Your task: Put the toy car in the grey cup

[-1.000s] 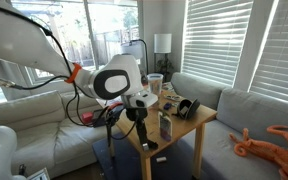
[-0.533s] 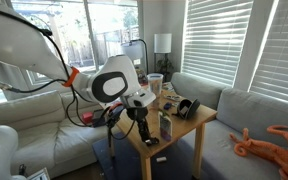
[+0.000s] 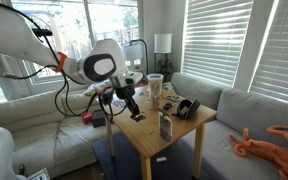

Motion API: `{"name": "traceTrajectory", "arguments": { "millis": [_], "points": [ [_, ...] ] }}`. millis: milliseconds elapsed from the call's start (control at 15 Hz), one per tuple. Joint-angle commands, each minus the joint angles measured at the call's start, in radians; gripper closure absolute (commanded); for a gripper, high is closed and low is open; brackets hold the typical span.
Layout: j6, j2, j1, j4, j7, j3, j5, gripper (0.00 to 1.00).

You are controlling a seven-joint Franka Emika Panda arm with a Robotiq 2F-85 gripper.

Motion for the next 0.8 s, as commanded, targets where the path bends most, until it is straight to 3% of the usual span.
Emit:
{"name": "traceTrajectory", "arguments": {
  "millis": [0, 133, 200, 267, 400, 467, 733],
  "points": [
    [-0.049, -0.075, 0.008, 0.139, -0.17, -0.002, -0.001, 0.92],
    [0.007, -0.062, 0.002, 0.207, -0.259, -0.032, -0.002, 0.92],
    [-0.016, -0.079, -0.004, 0.154, -0.187, 0.004, 0.009, 0.92],
    [-0.02, -0.082, -0.008, 0.178, -0.204, -0.003, 0.01, 0.69],
    [-0.021, -0.079, -0.009, 0.169, -0.202, -0.001, 0.009, 0.69],
    [-0.021, -0.075, -0.008, 0.164, -0.199, 0.003, 0.008, 0.92],
    [0.135, -0.021, 0.045, 0.25, -0.114, 0.096, 0.032, 0.92]
  ]
}}
